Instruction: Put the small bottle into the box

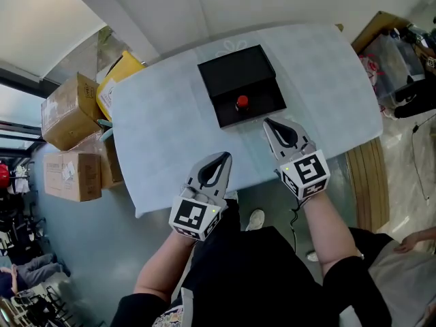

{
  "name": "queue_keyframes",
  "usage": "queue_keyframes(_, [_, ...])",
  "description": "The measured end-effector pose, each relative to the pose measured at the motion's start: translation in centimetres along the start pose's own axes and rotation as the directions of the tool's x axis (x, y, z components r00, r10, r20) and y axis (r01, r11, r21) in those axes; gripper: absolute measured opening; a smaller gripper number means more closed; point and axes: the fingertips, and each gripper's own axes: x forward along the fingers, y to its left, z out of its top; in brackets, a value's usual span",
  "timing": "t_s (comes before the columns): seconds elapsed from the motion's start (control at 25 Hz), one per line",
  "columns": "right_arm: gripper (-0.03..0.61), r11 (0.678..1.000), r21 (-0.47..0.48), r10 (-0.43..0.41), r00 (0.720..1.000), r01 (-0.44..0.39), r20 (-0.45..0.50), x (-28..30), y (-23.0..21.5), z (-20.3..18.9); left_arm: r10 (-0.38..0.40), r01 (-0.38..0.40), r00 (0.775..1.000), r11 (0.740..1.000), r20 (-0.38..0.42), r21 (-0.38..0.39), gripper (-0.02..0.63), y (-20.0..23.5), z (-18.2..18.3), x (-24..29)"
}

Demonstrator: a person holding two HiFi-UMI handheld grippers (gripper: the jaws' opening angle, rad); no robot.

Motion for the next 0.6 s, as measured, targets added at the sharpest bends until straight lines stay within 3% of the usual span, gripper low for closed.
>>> queue_keyframes(0.6, [0.009,0.998,0.049,0.039,0.997,-0.042,0.067,-15.0,6.8,0.4,-0.007,0.005,0.999,0.999,0.044,0.034,0.009,-11.3,0.0,-5.2])
